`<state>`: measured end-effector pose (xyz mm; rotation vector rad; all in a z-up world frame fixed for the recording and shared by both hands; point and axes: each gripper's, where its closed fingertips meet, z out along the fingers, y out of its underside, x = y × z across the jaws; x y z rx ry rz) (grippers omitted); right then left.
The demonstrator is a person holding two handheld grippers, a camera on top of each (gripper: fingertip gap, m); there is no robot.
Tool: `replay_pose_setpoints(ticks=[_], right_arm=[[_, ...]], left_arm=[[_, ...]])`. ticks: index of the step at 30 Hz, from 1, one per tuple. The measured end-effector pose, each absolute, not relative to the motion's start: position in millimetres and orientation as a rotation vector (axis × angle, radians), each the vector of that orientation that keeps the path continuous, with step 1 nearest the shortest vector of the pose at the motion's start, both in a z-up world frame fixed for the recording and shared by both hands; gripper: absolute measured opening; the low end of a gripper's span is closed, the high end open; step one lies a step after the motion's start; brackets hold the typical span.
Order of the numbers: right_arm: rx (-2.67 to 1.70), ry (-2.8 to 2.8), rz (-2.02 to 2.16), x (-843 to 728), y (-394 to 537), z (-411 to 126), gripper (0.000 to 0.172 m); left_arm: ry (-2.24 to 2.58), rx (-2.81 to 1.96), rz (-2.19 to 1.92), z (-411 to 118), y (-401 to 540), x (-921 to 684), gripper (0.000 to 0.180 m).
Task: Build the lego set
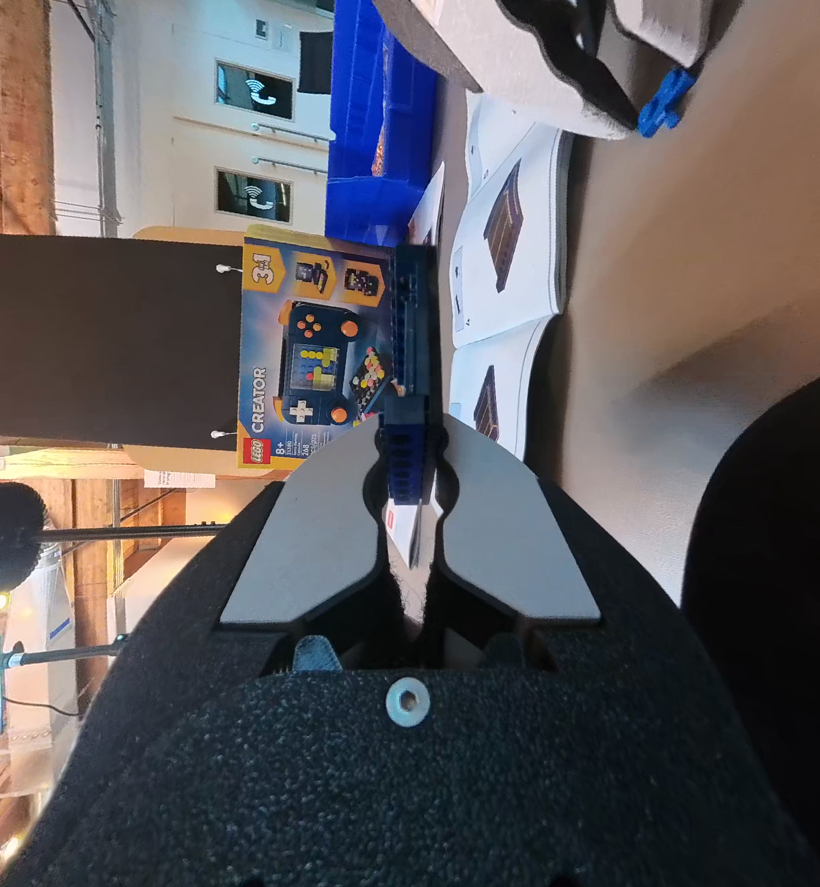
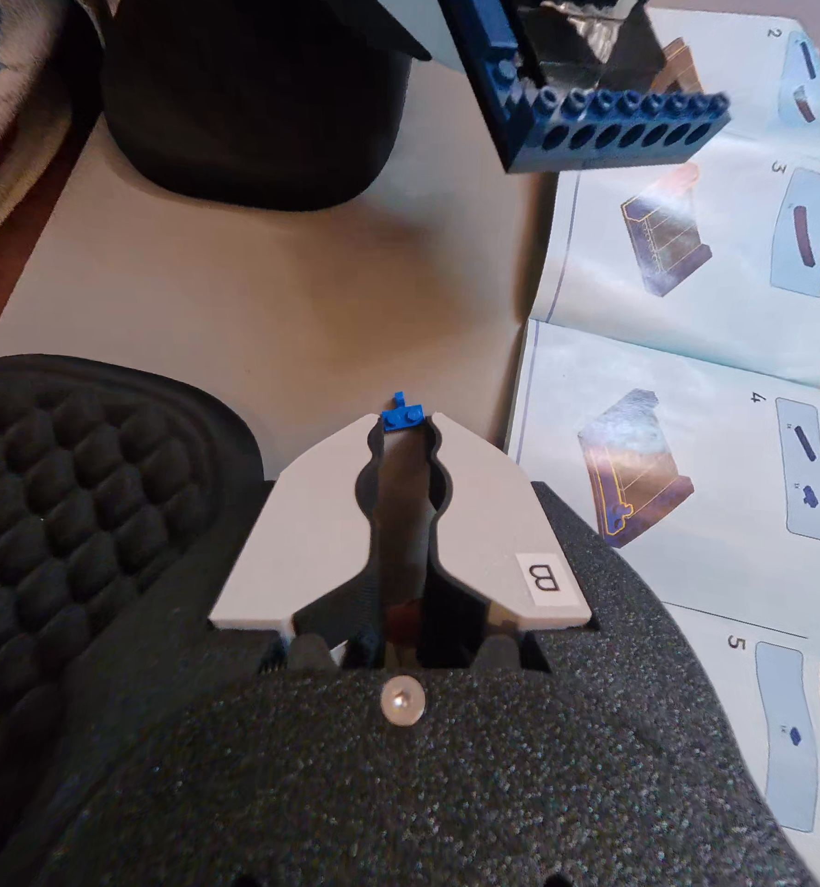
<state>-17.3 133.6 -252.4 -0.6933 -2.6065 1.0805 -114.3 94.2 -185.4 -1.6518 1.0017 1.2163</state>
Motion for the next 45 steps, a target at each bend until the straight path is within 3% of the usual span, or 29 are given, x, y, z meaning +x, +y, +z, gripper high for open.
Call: replay_pose_setpoints(ticks=[5, 13, 45], right_arm=[[-0.908, -2.424, 1.127, -25.8, 134.6, -240.4, 0.015], [-1.405, -1.688, 1.223, -57.6, 121.1, -156.8, 0.015], [-1.649, -1.511, 1.027, -79.4, 99.7, -179.7, 0.015]], left_arm=[[1.019, -1.657, 1.326, -183.2, 95.2, -115.5, 0.014], [0.938, -1.785, 1.470, -183.9, 85.6, -128.8, 0.014], [0.946, -1.722, 1.524, -176.7, 71.9, -121.5, 0.014]])
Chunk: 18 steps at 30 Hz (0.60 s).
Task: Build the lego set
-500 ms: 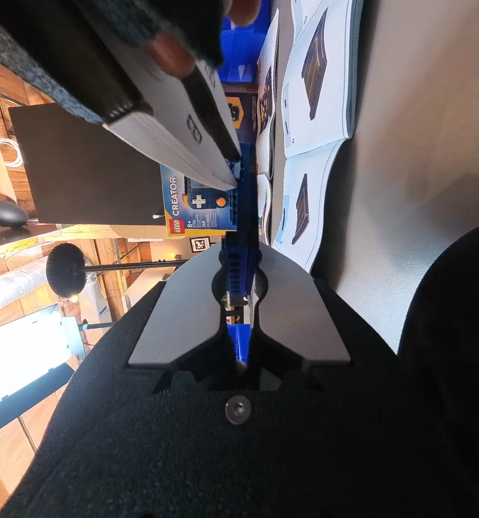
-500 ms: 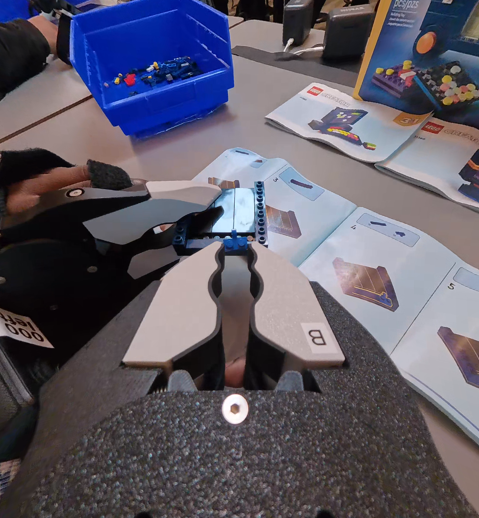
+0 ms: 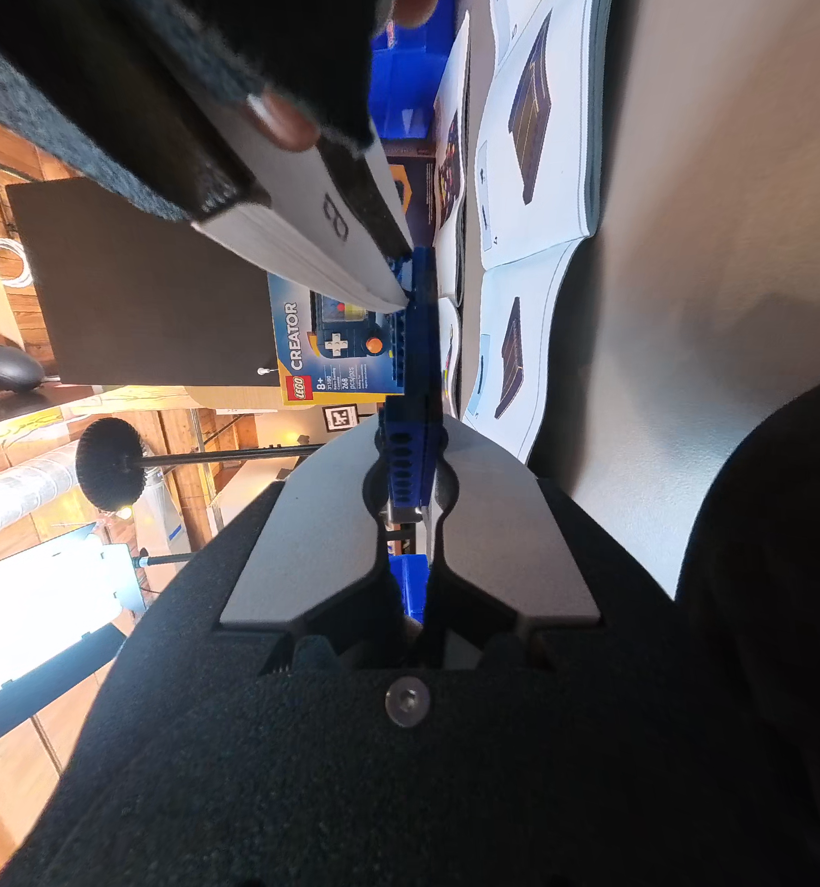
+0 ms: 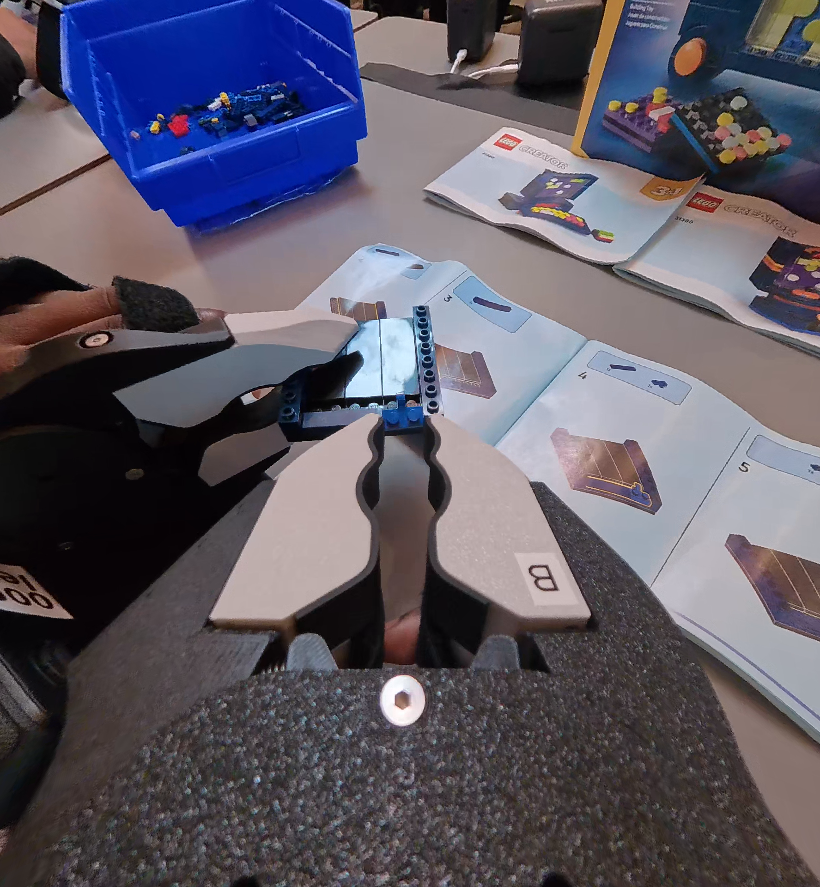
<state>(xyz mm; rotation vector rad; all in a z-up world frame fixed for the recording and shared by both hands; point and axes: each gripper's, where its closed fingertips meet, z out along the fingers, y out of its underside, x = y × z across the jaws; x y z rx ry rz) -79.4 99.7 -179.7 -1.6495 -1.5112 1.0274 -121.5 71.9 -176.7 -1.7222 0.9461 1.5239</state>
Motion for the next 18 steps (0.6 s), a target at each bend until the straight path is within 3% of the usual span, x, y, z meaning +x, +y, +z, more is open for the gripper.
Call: replay_pose_setpoints(ticks=[18], right_arm=[[-1.619, -1.473, 0.995, -84.9, 97.6, -175.7, 0.017]], left_arm=[[0.902, -1.756, 1.494, -178.8, 72.3, -124.1, 0.014]])
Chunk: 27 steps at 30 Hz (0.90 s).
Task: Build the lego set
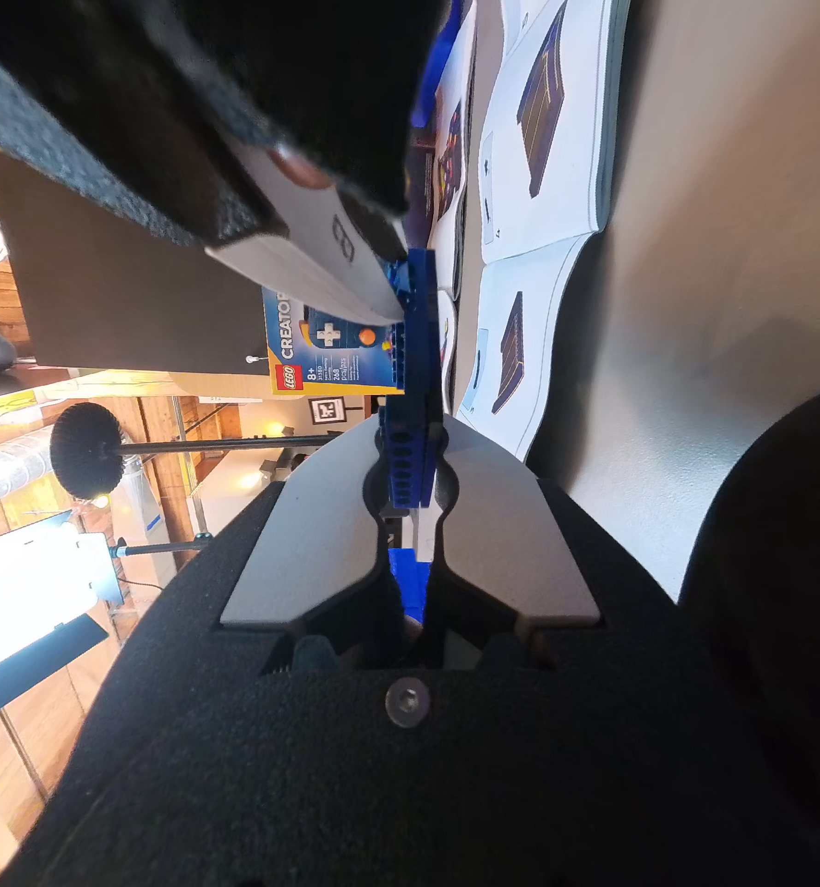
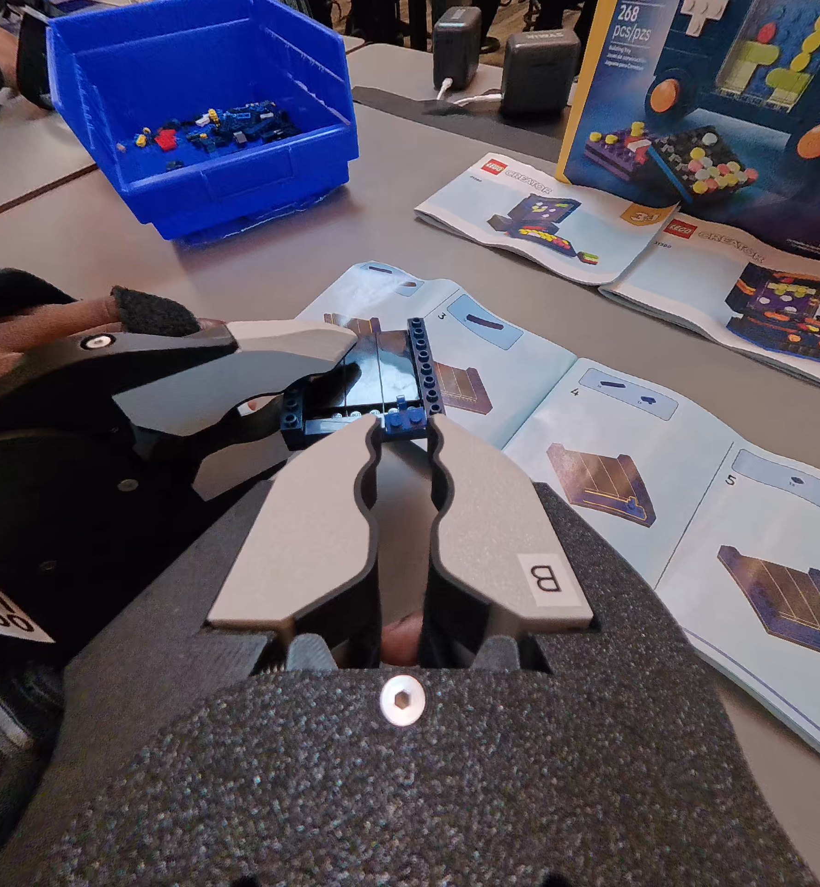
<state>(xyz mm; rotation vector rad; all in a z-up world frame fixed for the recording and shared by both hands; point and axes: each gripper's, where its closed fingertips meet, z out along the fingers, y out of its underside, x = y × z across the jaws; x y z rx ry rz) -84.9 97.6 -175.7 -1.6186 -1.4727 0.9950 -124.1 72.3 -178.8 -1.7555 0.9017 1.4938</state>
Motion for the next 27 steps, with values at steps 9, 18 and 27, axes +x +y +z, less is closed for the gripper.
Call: replay_pose_setpoints(ticks=[9, 18, 27], right_arm=[[-1.603, -1.469, 0.991, -86.1, 96.3, -175.1, 0.018], [-0.865, -1.730, 0.801, -61.6, 88.3, -146.6, 0.038], [-0.041, -1.747, 0.267, -59.3, 88.3, -136.7, 0.031]], left_arm=[[0.895, -1.760, 1.481, -180.6, 74.0, -124.4, 0.014], [0.884, -1.722, 1.471, -174.9, 75.1, -122.8, 0.014], [0.927, -1.660, 1.432, -159.4, 75.1, -112.7, 0.014]])
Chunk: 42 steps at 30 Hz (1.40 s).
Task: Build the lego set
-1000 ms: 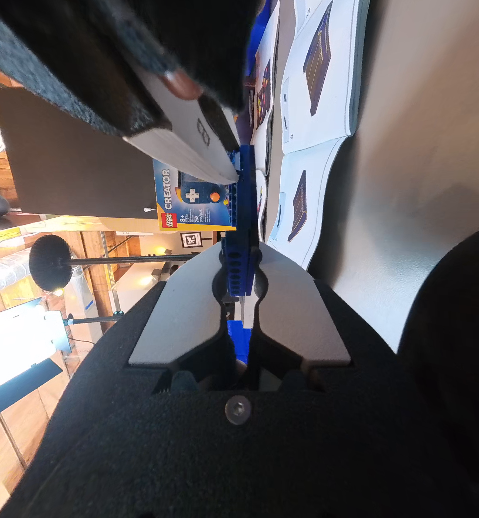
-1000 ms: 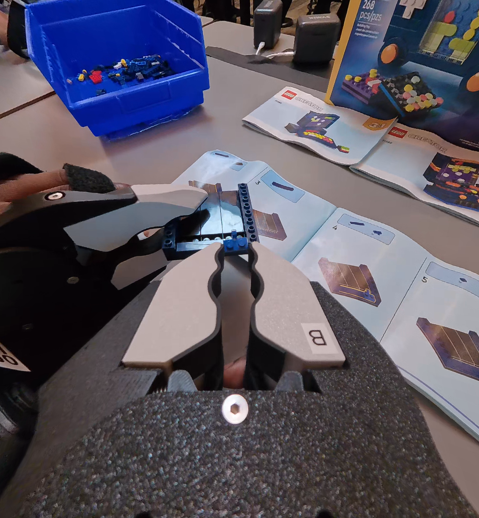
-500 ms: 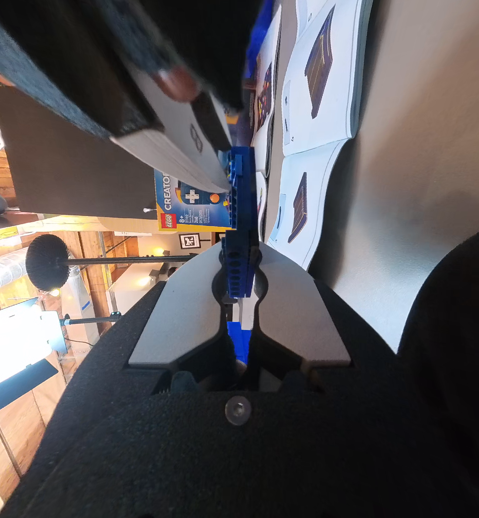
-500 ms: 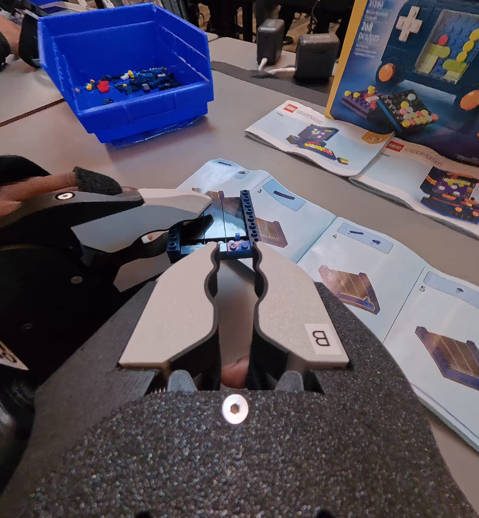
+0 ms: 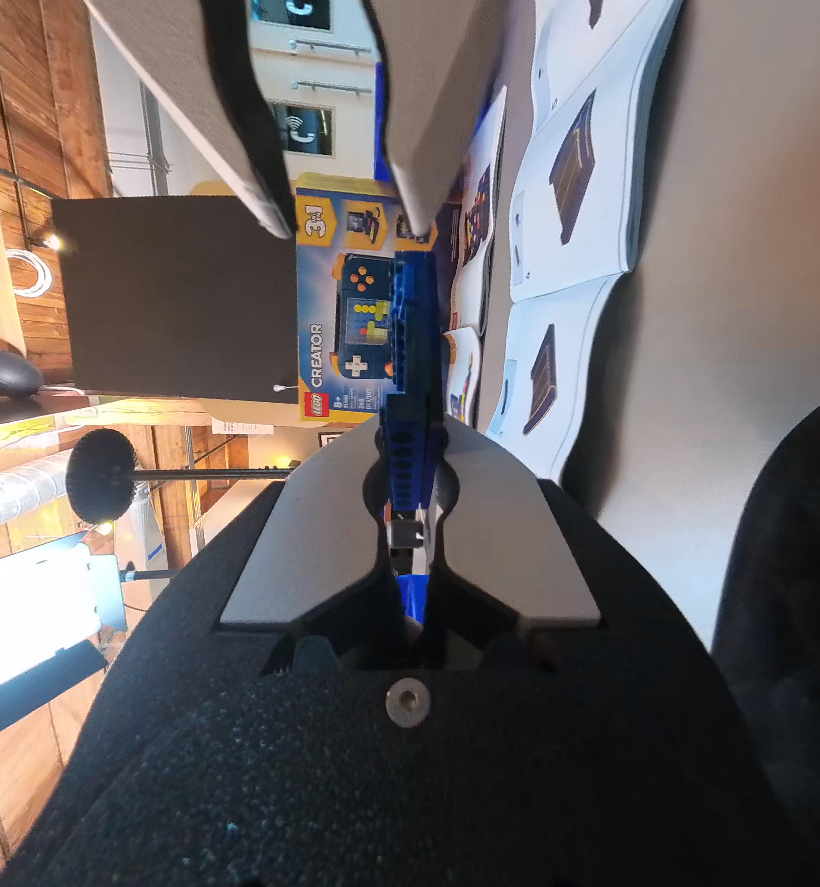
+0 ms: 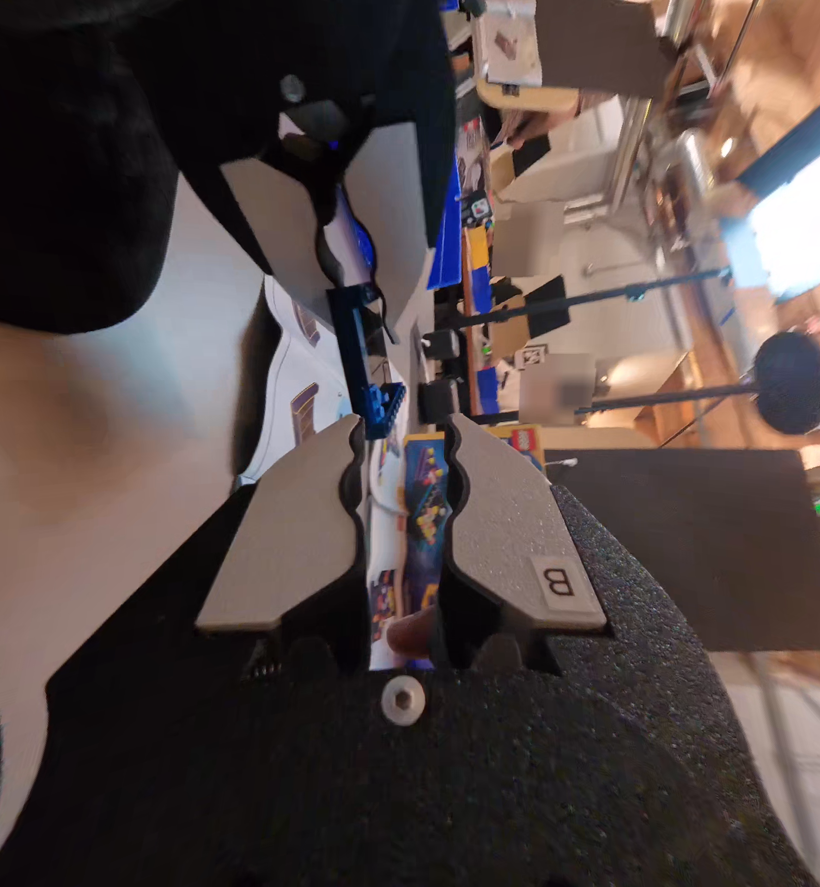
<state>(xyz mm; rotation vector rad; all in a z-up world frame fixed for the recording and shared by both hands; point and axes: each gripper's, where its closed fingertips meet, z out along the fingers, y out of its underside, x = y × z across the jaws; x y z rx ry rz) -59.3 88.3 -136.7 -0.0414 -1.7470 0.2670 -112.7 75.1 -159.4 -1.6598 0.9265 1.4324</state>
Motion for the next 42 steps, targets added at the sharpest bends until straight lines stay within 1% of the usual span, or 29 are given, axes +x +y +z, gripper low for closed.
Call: replay_pose_setpoints(ticks=[5, 16, 23, 34, 39, 42], right_arm=[[0.059, -1.692, 0.180, -62.0, 83.3, -142.0, 0.027], [0.068, -1.596, 0.155, -61.8, 89.2, -123.7, 0.022], [0.099, -1.560, 0.114, -62.4, 90.6, -120.7, 0.013], [0.128, -1.617, 0.056, -59.9, 90.5, -117.2, 0.011], [0.137, -1.676, 0.088, -58.9, 90.1, -117.1, 0.011], [0.136, -1.660, 0.068, -59.4, 90.8, -112.2, 0.010]], left_arm=[[0.906, -1.645, 1.408, -144.1, 78.2, -108.5, 0.014], [0.914, -1.598, 1.413, -128.2, 84.0, -100.9, 0.014], [0.927, -1.576, 1.413, -126.0, 85.2, -98.0, 0.014], [0.940, -1.590, 1.336, -123.7, 87.7, -96.3, 0.014], [1.007, -1.534, 1.394, -117.8, 88.5, -95.2, 0.014], [0.981, -1.549, 1.358, -114.3, 89.4, -95.8, 0.014]])
